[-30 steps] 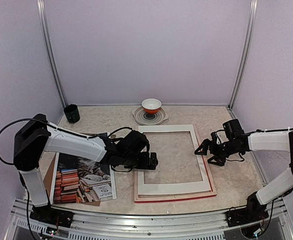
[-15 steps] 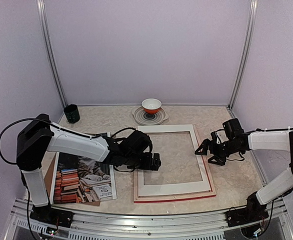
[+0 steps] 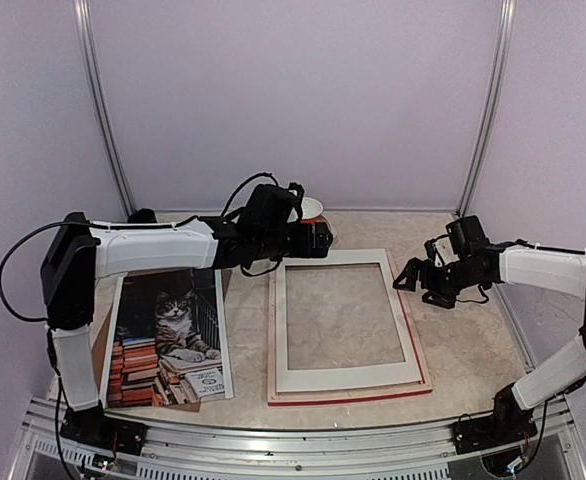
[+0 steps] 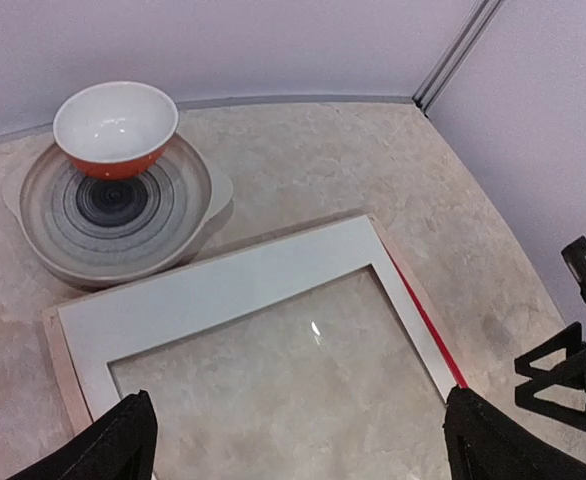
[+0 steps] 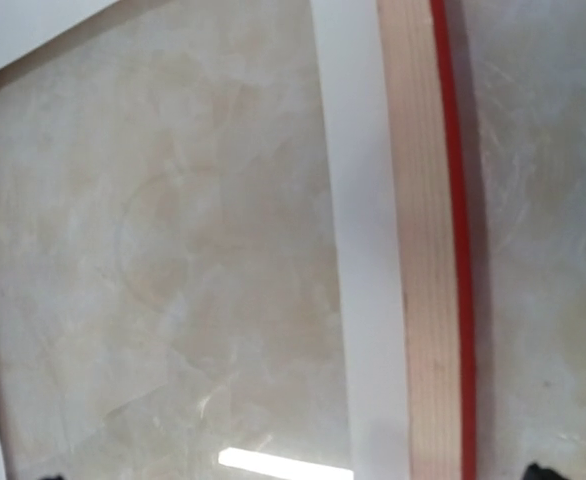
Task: Put the photo into the frame
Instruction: Place the mat board on the frame body, then adjust the mat board on the frame body.
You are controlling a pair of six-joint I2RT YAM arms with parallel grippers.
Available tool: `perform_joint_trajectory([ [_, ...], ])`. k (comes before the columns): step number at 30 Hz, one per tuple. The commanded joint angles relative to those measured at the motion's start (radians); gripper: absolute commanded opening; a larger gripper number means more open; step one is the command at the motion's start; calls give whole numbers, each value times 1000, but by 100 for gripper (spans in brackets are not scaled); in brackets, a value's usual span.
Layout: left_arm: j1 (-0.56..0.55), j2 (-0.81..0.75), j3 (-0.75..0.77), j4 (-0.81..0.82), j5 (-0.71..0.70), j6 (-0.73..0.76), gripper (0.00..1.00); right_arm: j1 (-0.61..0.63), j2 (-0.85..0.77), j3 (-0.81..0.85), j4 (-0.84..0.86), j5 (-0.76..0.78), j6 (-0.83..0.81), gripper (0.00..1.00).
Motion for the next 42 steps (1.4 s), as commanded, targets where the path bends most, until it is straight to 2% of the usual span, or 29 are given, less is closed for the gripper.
perform_joint_trajectory([
  [1, 75, 119, 132, 58, 29, 123, 99, 7, -27, 16, -21, 11, -3, 99],
  [6, 148, 284, 336, -60, 137, 163, 99, 7, -59, 18, -29, 24, -3, 99],
  [9, 179, 333, 355, -94, 174, 185, 99, 7, -66, 41, -46, 50, -23, 99],
  [13, 211, 325, 293, -68, 191, 195, 99, -6, -18, 146, -81, 84, -89, 99],
  [15, 219, 314, 261, -50, 223, 194, 99, -16, 45, 250, -112, 92, -129, 99],
  [22, 221, 283, 202, -30, 247, 178, 99, -32, 388, 635, -225, 28, -218, 99],
  [26, 220, 214, 98, 25, 250, 114, 99, -33, 553, 817, -229, -16, -244, 99],
  [30, 206, 143, 14, 23, 216, 82, 99, -33, 726, 1047, -306, -18, -310, 99],
  [33, 189, 76, -53, 21, 187, 60, 99, -33, 811, 1160, -310, -44, -342, 99],
  [37, 155, -9, -139, 10, 138, 24, 99, -33, 901, 1247, -327, -114, -365, 99],
  [42, 116, -117, -255, 10, 97, -44, 99, -11, 937, 1253, -316, -164, -415, 99],
])
